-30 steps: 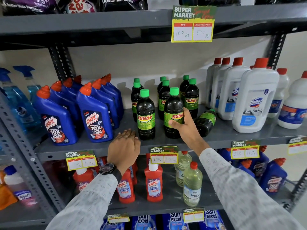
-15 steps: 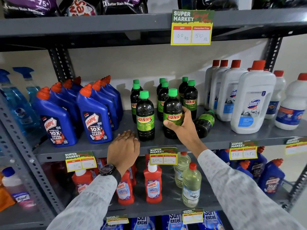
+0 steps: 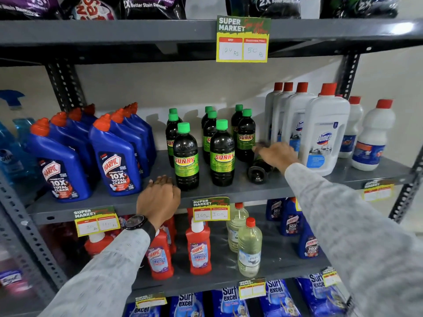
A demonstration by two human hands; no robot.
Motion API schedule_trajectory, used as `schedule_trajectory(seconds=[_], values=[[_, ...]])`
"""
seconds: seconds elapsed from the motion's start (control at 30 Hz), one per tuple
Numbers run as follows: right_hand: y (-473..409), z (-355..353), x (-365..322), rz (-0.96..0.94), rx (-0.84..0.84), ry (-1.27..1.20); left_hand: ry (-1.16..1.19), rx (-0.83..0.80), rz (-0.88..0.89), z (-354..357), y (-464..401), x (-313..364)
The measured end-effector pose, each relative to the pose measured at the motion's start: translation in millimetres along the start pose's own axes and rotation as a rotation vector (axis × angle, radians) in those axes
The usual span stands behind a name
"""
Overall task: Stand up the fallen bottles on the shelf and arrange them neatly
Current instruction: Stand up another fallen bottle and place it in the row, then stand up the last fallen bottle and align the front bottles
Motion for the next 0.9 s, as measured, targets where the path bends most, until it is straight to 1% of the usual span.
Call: schedule_trajectory(seconds=[0.03, 0.1, 0.13, 0.27, 0.37, 0.4, 0.47, 0.57, 0.63, 0.7, 0.73, 0.8, 0.9], values=[[-3.5, 5.1, 6.1, 0.059, -0.08, -0.023, 0.0, 0.003, 0.004, 0.6, 1.0, 0.0], [-6.6, 23.1, 13.7, 0.211, -0.238, -0.228, -0.005, -0.004, 0.005, 3.6, 2.1, -3.1], [-6.0, 29.4, 15.2, 0.263, -0.281, -0.328, -0.008, -0.008, 0.003, 4.6, 2.6, -4.6], [-9.7, 36.9, 21.5, 0.312, -0.351, -0.454, -0.018, -0.012, 0.001, 6.8, 4.3, -7.3], [-8.8, 38.5, 23.2, 0.278, -0.376, -0.539, -0.017, -0.003, -0.004, 9.7, 7.2, -12.0], [-9.2, 36.5, 20.6, 0.247, -0.365, -0.568, -0.023, -0.003, -0.005, 9.6, 8.1, -13.0], [-10.7, 24.8, 9.5, 0.17, -0.281, -0.645, -0.031, -0.001, -0.001, 8.0, 5.4, -13.1], [-7.6, -7.7, -9.4, 0.016, -0.036, -0.727, -0.011, 0.018, -0.002, -0.1, 0.8, -7.6], [7.3, -18.7, -18.6, -0.116, 0.11, -0.65, -0.012, 0.001, -0.018, -0.5, -1.4, -7.3], [26.1, -18.0, -20.4, -0.264, 0.229, -0.494, -0.031, 0.016, -0.028, 1.4, 0.0, -8.7], [34.8, -14.8, -19.1, -0.32, 0.269, -0.438, -0.029, 0.027, -0.026, 2.3, 1.2, -8.6], [45.7, -4.7, -14.8, -0.402, 0.29, -0.374, -0.02, 0.033, -0.019, 4.2, 3.5, -7.0], [43.5, 15.6, -6.7, -0.402, 0.272, -0.271, -0.008, 0.039, -0.006, 4.9, 3.1, -6.5]])
Point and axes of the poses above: each hand's wrist, its own y-axis away from the middle knuckle, its own z-axis out of the palm, x = y × z, the point moved 6 cm from there along -y, towards the middle knuckle, and after that the axes turned 5 degrees about -x, right-handed, at the moved point
